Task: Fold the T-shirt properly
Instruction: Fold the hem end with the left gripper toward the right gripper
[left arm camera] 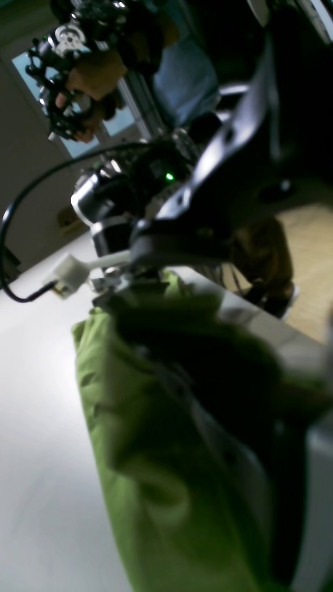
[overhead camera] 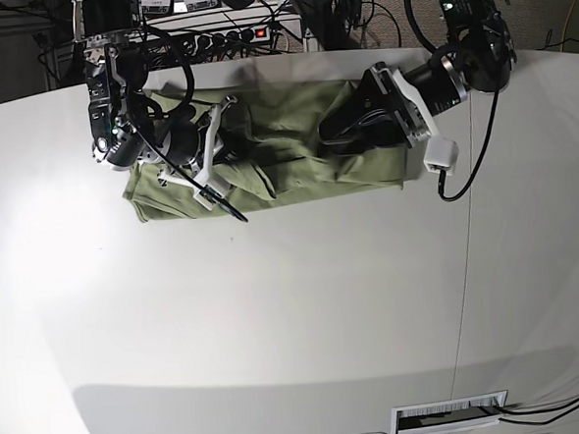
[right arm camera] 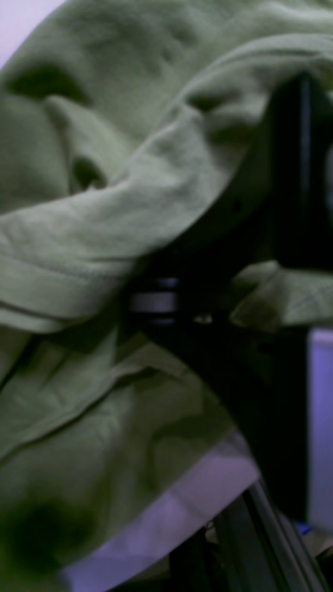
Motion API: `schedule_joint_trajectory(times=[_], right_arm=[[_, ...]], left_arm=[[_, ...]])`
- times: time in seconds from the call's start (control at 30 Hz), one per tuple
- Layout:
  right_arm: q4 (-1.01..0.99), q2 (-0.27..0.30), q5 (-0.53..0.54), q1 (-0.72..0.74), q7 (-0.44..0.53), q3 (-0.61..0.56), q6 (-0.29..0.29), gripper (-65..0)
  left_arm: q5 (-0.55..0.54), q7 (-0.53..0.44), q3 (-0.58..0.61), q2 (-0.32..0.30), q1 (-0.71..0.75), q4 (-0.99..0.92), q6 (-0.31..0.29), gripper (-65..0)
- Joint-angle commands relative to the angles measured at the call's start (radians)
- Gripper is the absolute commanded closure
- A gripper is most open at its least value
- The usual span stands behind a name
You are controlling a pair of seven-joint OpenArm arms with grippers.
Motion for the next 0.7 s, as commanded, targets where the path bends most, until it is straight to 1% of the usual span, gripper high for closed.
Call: schedule_joint_trajectory(times=[0.0,0.13,0.23,0.3,0.37,0.47,0.53,0.6,0.67], right_arm=[[-0.002,0.003,-0.039,-0.002,-0.038,-0.001,-0.002,0.0],[-0.002,0.003,-0.039,-0.002,-0.038,-0.001,-0.002,0.0],[-0.002,0.003,-0.039,-0.002,-0.038,-0.001,-0.002,0.0],[-0.001,0.003,-0.039,-0.002,-0.038,-0.001,-0.002,0.0],[0.004,0.003,-0.039,-0.002,-0.038,0.002,-0.002,0.0],[0.037,0.003,-0.013,-0.003,-0.038,0.017,-0.002,0.0],[0.064,0.003,0.022,-0.003,-0.040,0.033,-0.002,0.0],[0.082,0.003,0.045,-0.003,-0.043,0.046,-0.002,0.0],[0.087,0.003,0.061,-0.003,-0.050,0.048,-0.002,0.0]], left_arm=[[-0.028,-0.023,-0.001,-0.003,-0.006,0.020,-0.002,-26.5],[-0.011,-0.045,-0.002,-0.005,-0.006,0.020,-0.002,-26.4],[0.003,-0.039,-0.002,-0.005,-0.006,0.020,-0.002,-26.4],[0.002,-0.016,-0.002,-0.008,-0.006,0.020,-0.002,-25.5],[0.002,0.028,-0.002,-0.009,-0.005,0.020,-0.002,-22.0],[0.004,0.043,0.006,-0.031,0.000,0.020,-0.002,-16.3],[0.056,0.033,0.021,-0.051,-0.002,0.020,-0.002,-10.8],[0.166,-0.013,0.042,-0.067,-0.003,0.020,-0.002,-4.8],[0.267,-0.068,0.069,-0.069,-0.003,0.020,-0.002,-1.8]])
